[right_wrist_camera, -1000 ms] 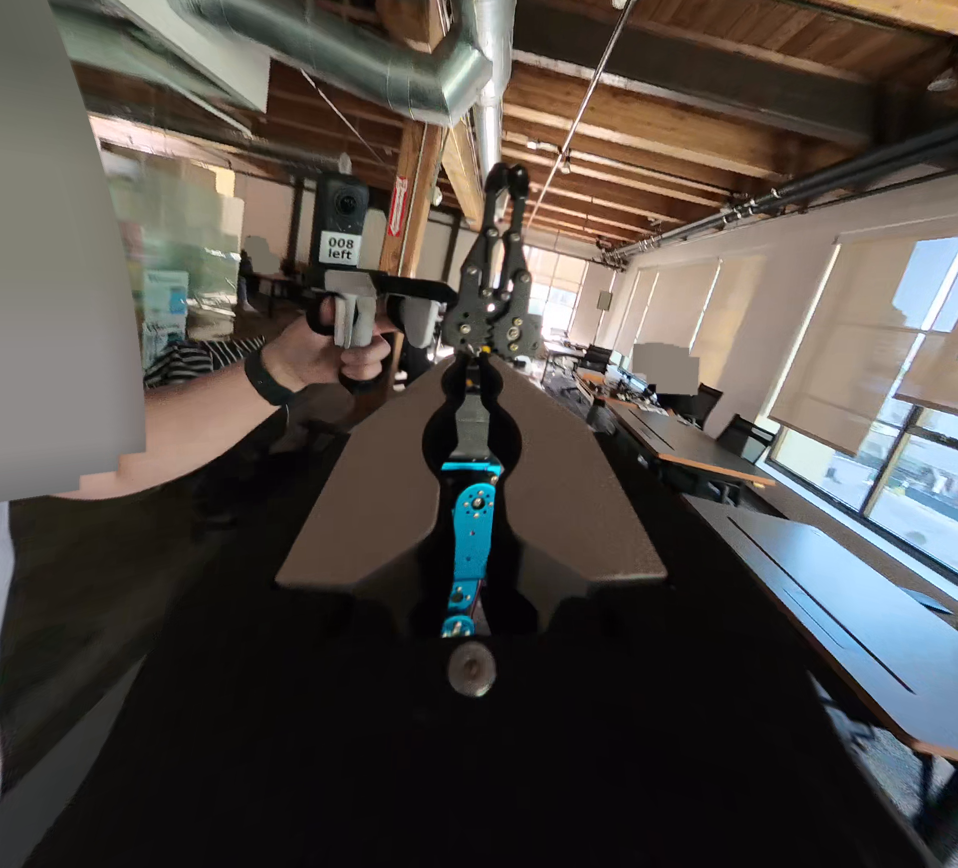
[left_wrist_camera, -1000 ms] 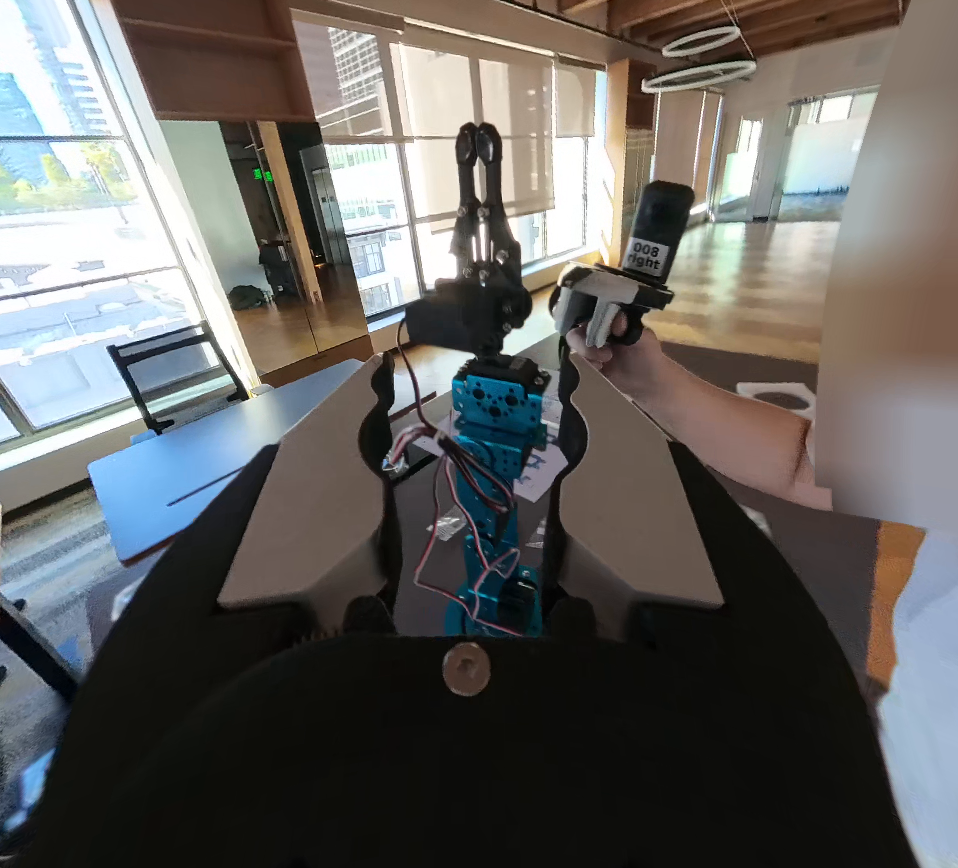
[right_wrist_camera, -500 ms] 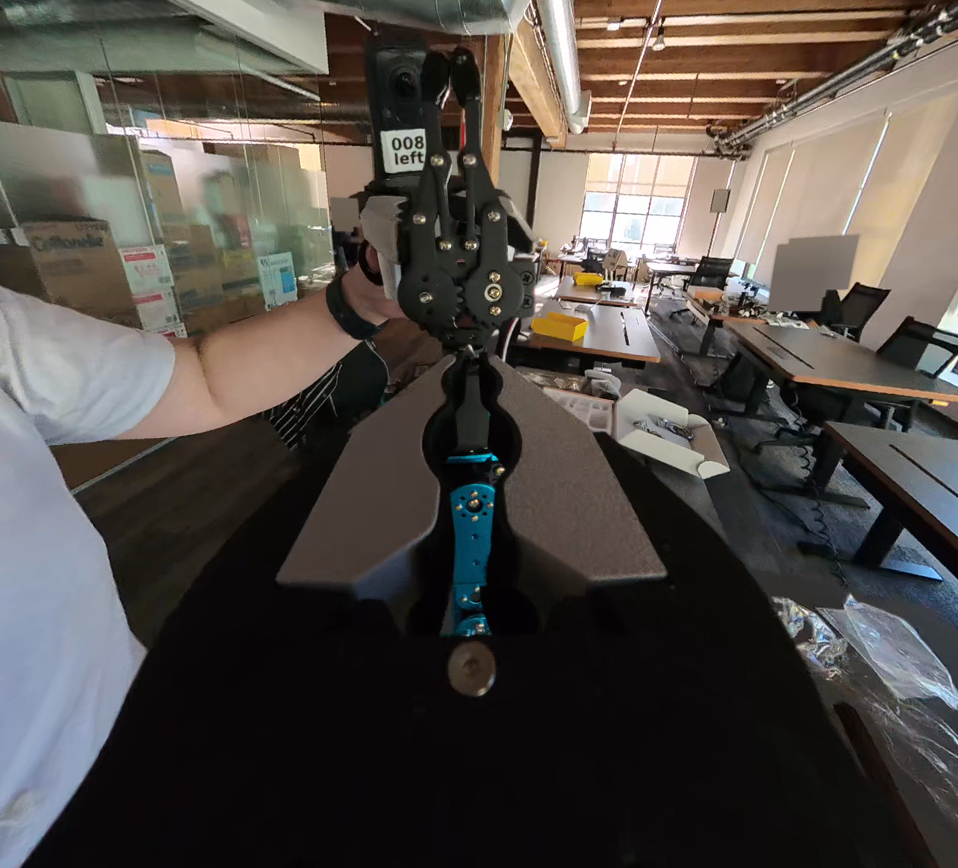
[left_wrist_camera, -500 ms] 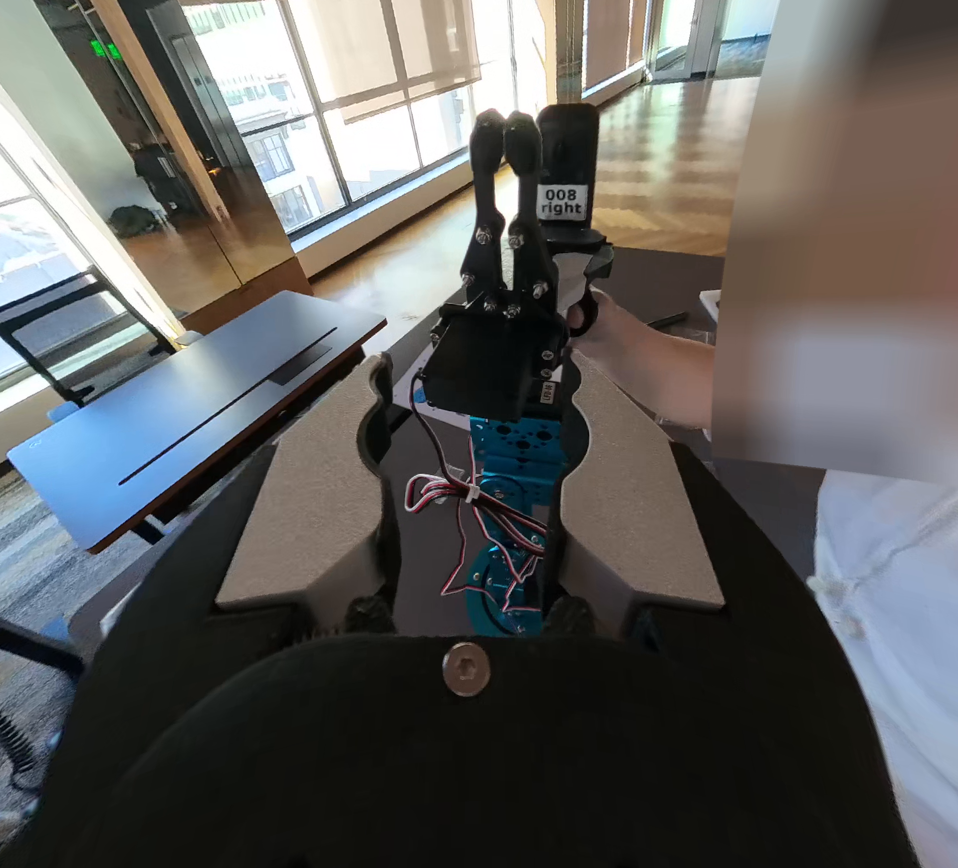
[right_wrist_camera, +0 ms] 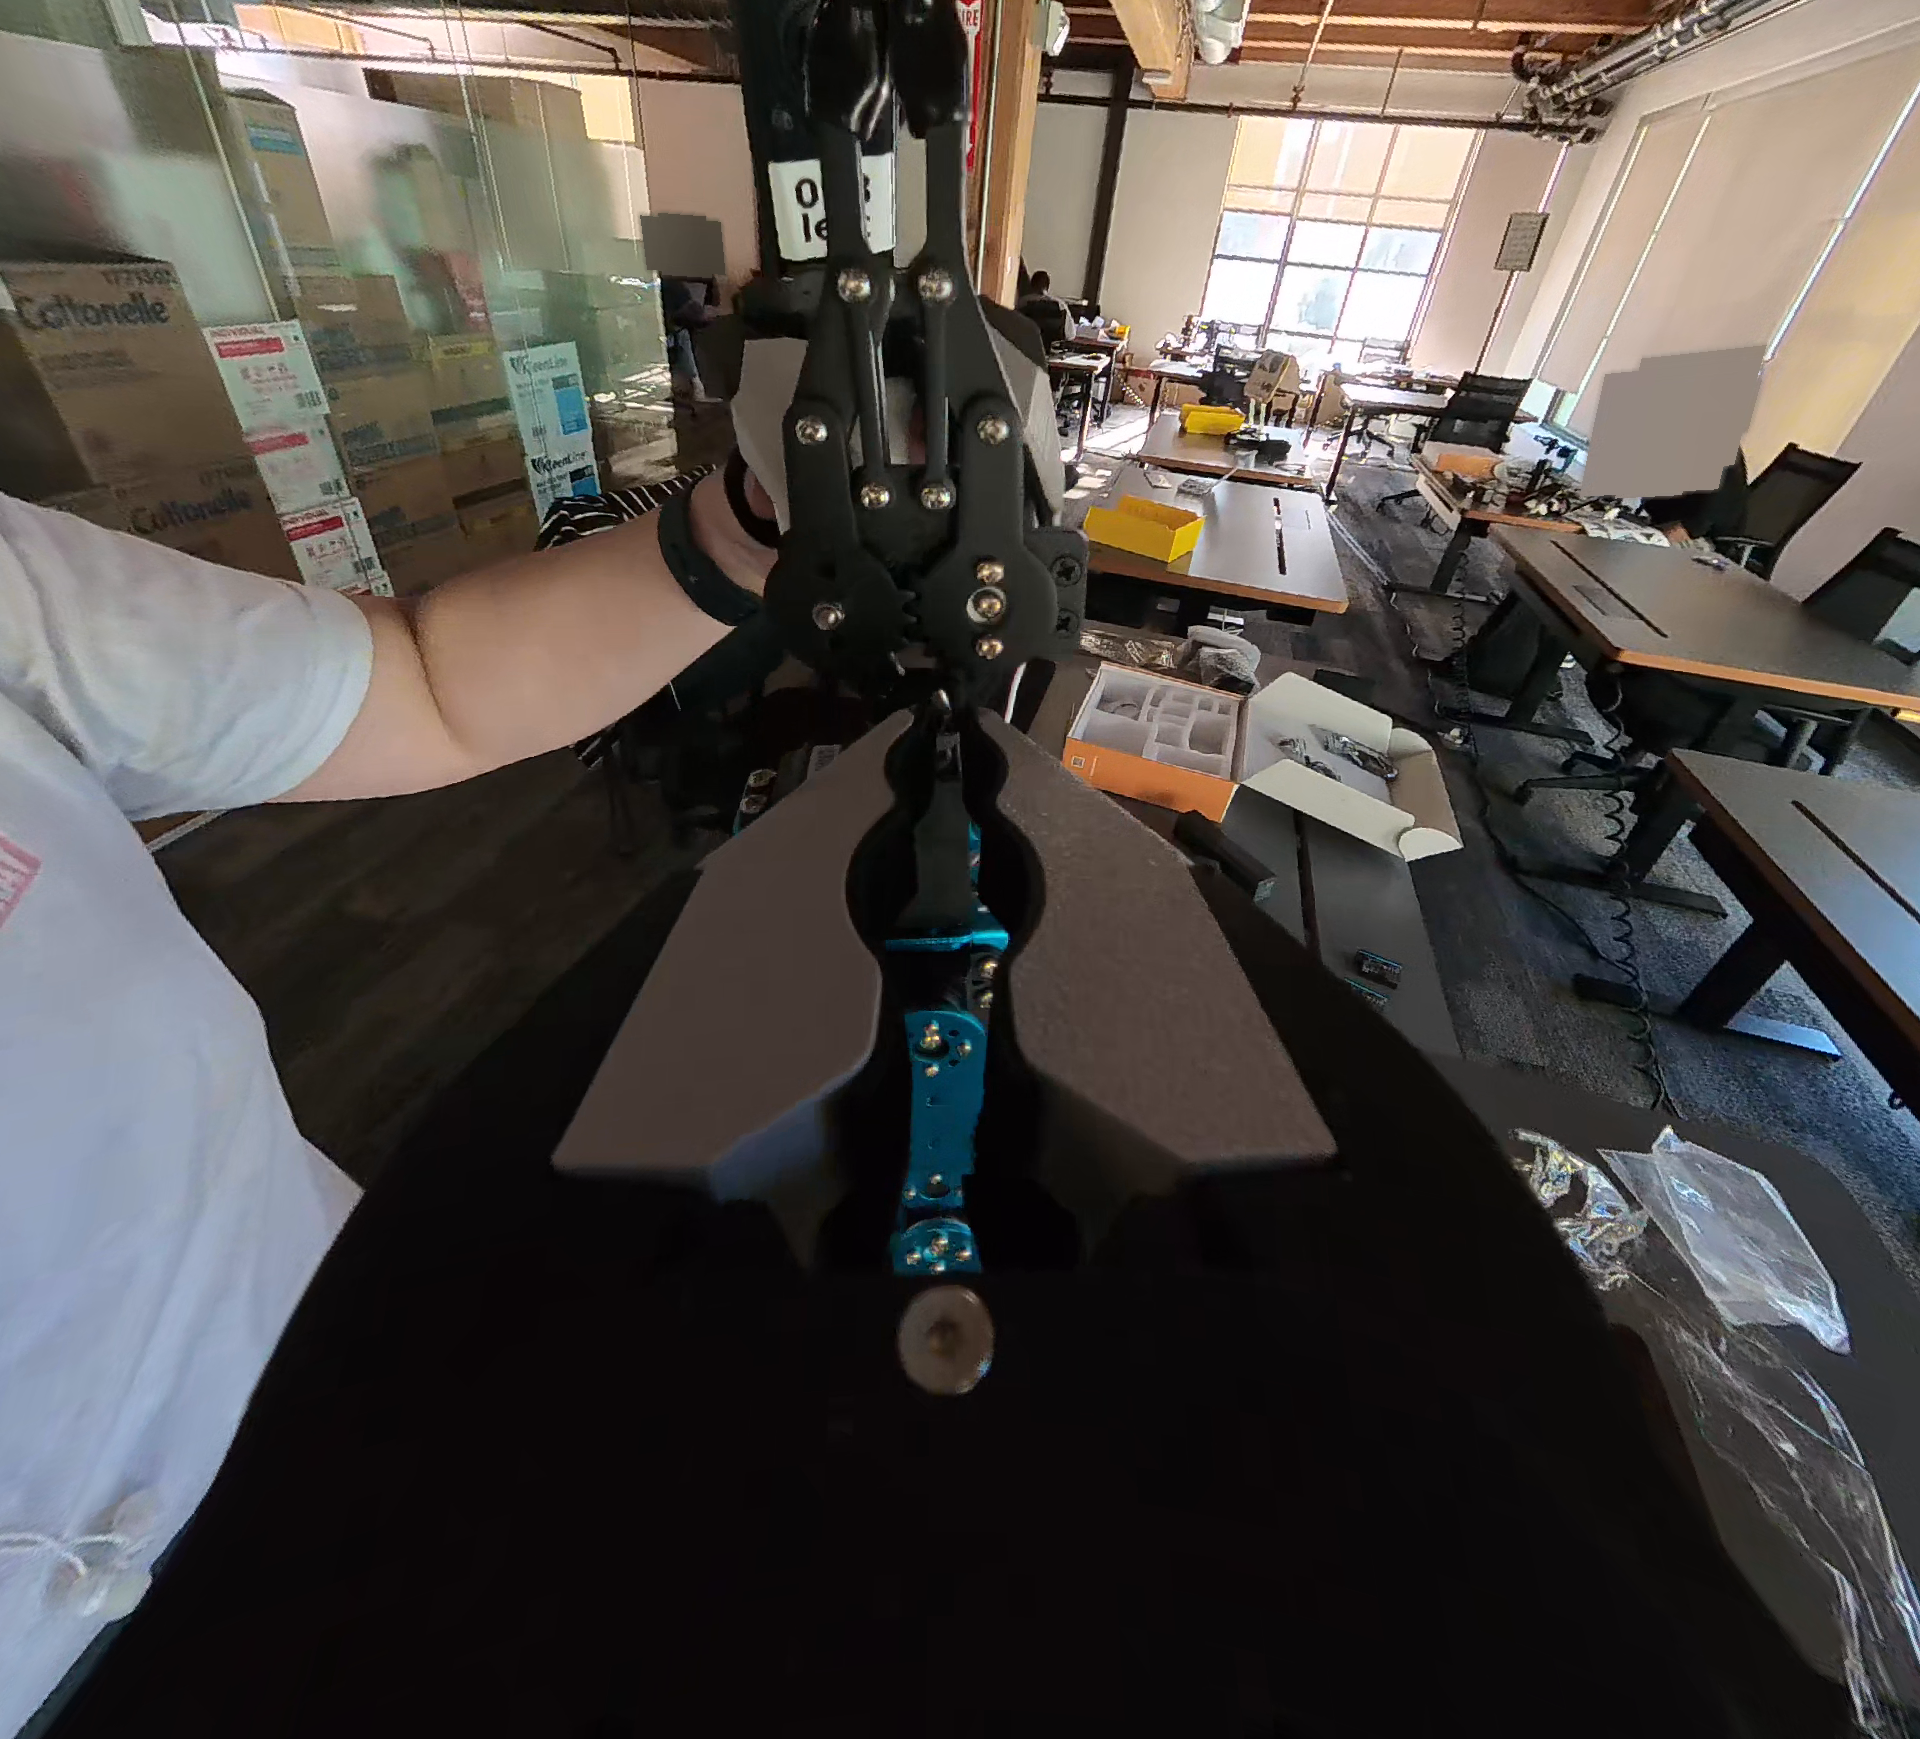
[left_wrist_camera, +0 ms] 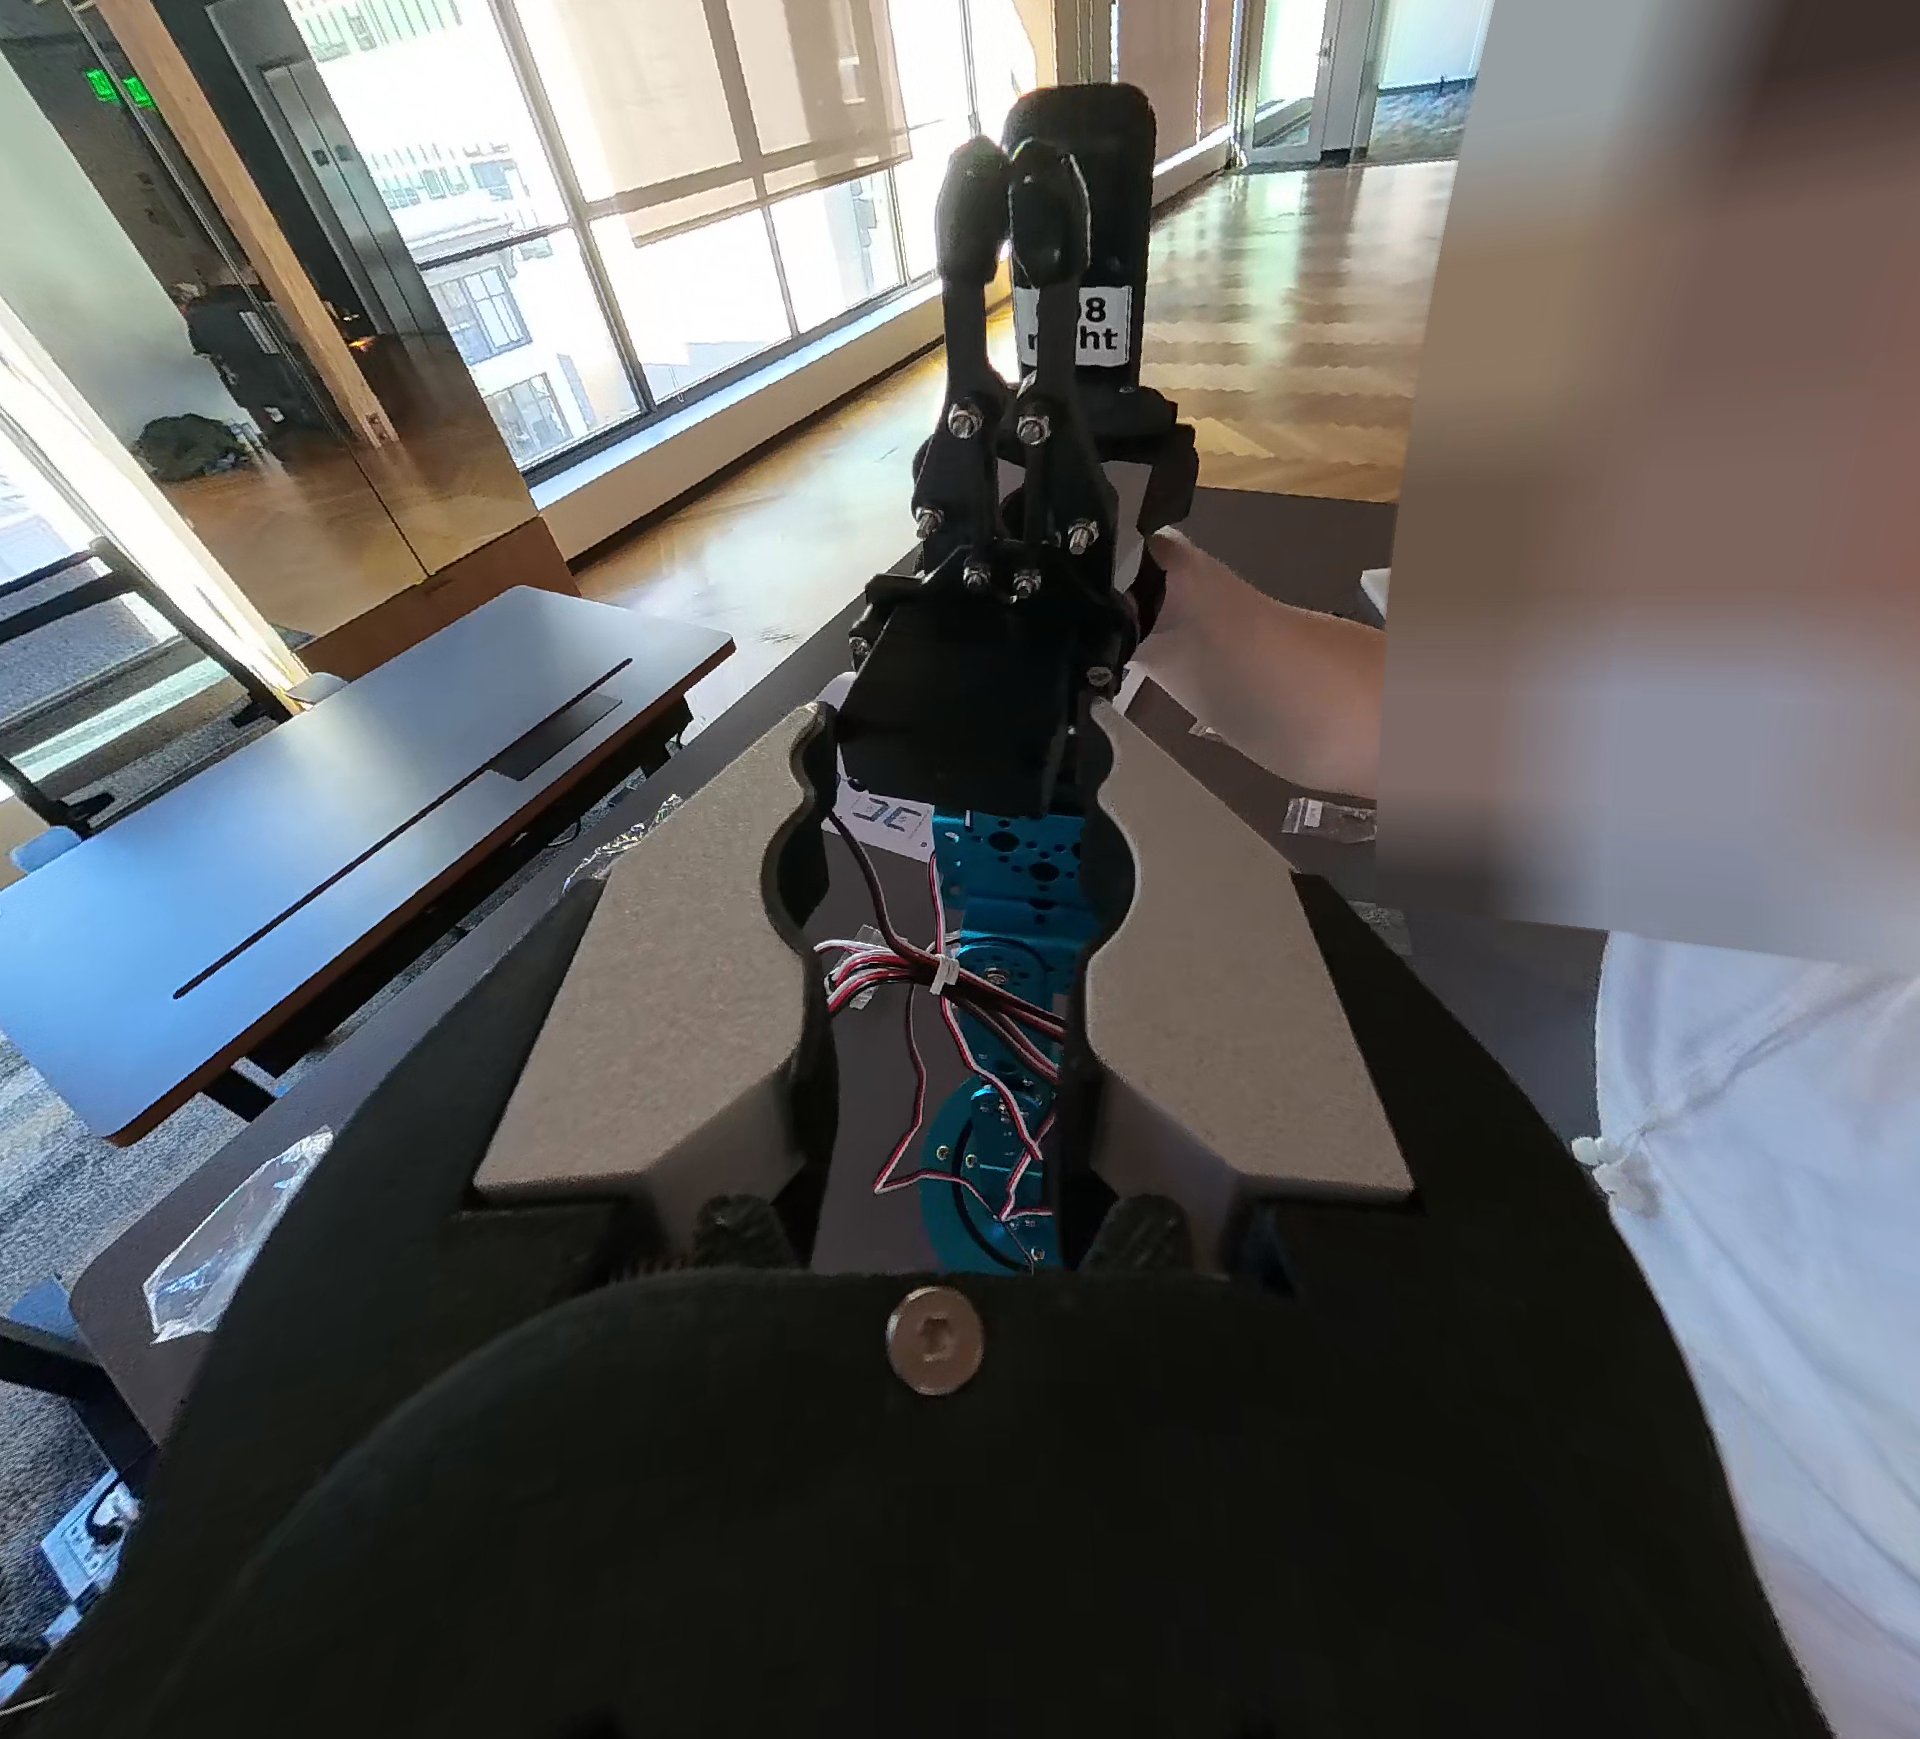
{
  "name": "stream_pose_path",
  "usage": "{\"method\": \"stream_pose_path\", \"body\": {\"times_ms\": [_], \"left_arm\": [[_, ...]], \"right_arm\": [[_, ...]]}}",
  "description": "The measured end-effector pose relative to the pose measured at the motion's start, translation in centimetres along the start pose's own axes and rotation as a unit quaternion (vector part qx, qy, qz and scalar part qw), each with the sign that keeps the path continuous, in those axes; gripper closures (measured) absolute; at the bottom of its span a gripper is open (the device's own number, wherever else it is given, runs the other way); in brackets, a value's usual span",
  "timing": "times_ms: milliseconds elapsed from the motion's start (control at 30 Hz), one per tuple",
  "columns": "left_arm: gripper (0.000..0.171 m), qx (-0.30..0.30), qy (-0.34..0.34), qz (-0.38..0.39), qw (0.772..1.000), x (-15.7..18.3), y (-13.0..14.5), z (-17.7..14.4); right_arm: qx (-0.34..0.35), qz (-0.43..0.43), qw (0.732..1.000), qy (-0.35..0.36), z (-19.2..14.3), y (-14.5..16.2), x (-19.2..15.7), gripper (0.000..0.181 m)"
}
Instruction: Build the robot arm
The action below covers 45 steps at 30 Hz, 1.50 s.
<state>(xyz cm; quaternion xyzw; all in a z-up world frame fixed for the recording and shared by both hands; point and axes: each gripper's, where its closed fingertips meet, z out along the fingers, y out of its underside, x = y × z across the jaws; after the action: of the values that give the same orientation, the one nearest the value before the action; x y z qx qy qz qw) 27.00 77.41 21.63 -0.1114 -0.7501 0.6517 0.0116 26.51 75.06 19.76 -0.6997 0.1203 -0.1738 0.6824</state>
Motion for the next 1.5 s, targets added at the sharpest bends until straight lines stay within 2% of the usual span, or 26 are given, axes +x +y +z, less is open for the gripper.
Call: {"method": "stream_pose_path", "body": {"times_ms": [300,533,700,967,1200,1333,1500], "left_arm": [[0.129,0.017,0.011,-0.016,1.000,-0.11,0.06,-0.05],[0.130,0.019,0.014,-0.014,1.000,-0.01,0.04,-0.06],[0.130,0.023,0.020,-0.017,0.999,0.05,0.00,-0.08],[0.130,0.016,0.011,-0.017,1.000,0.01,0.03,-0.11],[0.130,0.016,0.003,-0.019,1.000,-0.09,-0.04,-0.03],[0.130,0.017,0.006,-0.020,1.000,0.04,-0.09,-0.09],[0.130,0.016,0.006,-0.019,1.000,0.12,-0.15,-0.09]], "right_arm": [[-0.041,0.000,0.999,0.004,0.27,-0.01,0.10,0.179],[-0.067,0.033,0.997,-0.004,0.27,0.06,0.03,0.179],[-0.065,-0.008,0.998,-0.014,0.24,0.14,-0.05,0.179],[-0.105,-0.161,0.979,0.064,0.32,-0.04,0.03,0.179],[-0.116,-0.028,0.990,0.071,0.27,0.08,0.21,0.179],[-0.127,0.013,0.990,0.062,0.26,0.23,0.11,0.179],[-0.128,0.128,0.982,0.044,0.26,0.43,0.05,0.180]]}}
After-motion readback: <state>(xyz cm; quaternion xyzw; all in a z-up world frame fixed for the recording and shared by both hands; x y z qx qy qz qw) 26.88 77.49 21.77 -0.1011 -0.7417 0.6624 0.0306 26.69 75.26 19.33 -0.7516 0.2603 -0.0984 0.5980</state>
